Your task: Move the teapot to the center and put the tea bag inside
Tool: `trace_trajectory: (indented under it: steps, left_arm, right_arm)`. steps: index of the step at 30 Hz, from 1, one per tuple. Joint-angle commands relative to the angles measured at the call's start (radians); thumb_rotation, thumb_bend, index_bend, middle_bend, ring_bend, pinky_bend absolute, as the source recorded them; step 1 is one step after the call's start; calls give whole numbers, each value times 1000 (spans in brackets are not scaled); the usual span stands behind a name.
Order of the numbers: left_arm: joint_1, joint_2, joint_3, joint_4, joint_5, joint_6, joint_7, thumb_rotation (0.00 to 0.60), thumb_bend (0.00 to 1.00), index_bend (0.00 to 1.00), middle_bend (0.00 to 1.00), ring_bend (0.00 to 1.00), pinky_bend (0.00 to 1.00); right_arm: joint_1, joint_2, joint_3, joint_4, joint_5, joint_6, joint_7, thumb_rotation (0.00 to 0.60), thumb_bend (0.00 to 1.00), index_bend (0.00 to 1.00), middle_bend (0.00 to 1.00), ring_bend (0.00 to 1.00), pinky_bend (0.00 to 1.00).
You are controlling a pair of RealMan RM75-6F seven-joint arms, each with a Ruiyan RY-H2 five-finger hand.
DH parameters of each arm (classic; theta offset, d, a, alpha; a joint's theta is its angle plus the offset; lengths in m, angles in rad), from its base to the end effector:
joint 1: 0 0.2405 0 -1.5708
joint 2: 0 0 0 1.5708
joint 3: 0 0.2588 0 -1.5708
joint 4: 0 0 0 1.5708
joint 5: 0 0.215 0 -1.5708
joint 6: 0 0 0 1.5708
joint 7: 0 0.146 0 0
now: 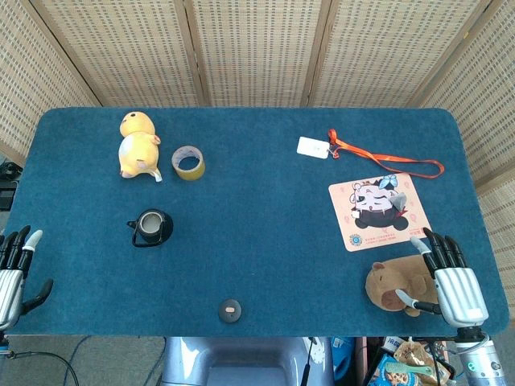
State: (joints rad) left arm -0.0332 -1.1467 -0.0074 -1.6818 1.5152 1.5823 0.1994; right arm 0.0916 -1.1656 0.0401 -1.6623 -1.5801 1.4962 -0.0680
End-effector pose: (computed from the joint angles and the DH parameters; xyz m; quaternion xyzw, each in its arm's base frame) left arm -0.3038 0.1575 0.1475 -0.5973 -0.3548 -0.3592 0.6232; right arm -0.2885 -0.1816 0.1328 0.6148 -0.3749 0.4149 0.5562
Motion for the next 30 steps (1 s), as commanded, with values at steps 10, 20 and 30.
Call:
trace_trajectory:
  steps: [10,20,30]
  left_arm:
    - [-8,0,-7,12,5,-17,-9,600,344,0,0,0,0]
    - [-77,16,-27,13,-2,-123,-8,600,345,0,0,0,0]
    - [-202,42,-47,-41,-24,-313,21,600,344,98,30,0,0]
  right_arm:
    - [-4,6,-2,-14,1,4,-14,412,326,95,82,4,57]
    - [-7,11,1,-21,10,5,-20,409,326,95,83,0,57]
    - [-18,9,-1,-12,16,14,-12,412,326,95,85,0,57]
